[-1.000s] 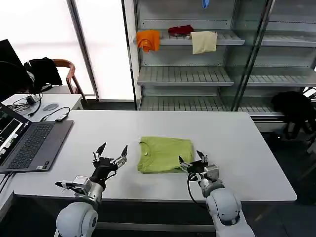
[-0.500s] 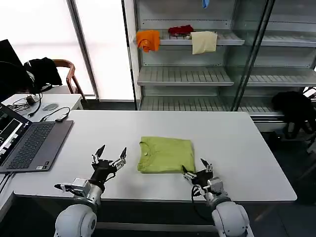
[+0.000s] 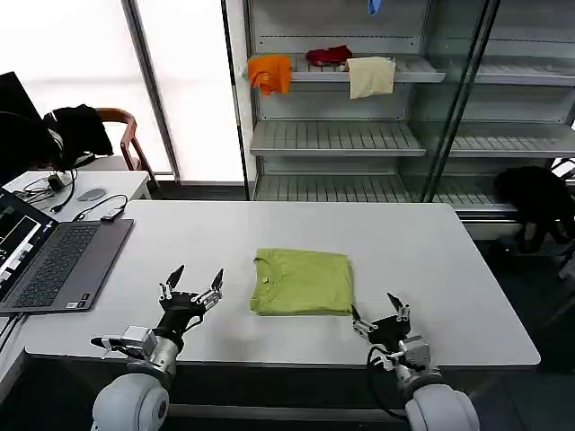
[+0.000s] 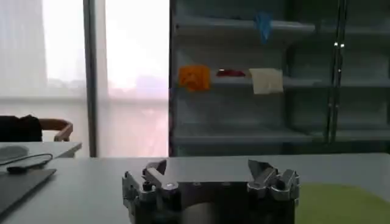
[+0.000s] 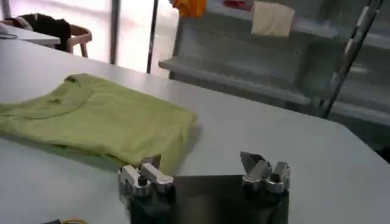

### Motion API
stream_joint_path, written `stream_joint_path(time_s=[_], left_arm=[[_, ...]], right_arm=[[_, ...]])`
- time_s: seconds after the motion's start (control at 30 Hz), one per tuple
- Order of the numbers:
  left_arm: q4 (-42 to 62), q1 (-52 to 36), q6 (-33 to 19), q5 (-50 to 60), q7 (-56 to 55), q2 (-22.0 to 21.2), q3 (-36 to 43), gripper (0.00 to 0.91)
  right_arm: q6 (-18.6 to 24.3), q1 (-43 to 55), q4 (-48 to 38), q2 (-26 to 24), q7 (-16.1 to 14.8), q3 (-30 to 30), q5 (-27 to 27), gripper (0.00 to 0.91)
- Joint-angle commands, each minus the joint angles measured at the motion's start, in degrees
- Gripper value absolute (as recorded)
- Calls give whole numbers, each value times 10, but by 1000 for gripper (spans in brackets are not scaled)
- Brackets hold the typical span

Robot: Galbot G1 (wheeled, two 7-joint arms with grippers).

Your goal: Fold and organize the clothes.

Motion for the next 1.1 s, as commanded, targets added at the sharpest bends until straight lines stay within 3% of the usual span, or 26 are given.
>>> stream_joint_path(time_s=[0.03, 0.5, 0.67, 0.93, 1.1], left_arm=[[14, -3, 5, -32, -5, 12, -14, 907], [30, -10, 39, -82, -19, 20, -19, 907], [35, -7, 38, -81, -19, 16, -19, 907], [42, -11, 45, -102, -21, 14, -20, 907], [43, -7, 47, -107, -21, 14, -23, 907]], right_arm=[[-22, -36, 22, -55, 21, 92, 78, 907], [-28, -23, 22, -62, 31, 113, 87, 907], [-13, -23, 19, -68, 32, 120, 126, 907], [50, -19, 6, -72, 23, 118, 133, 907], [65, -13, 3, -73, 22, 117, 145, 907]])
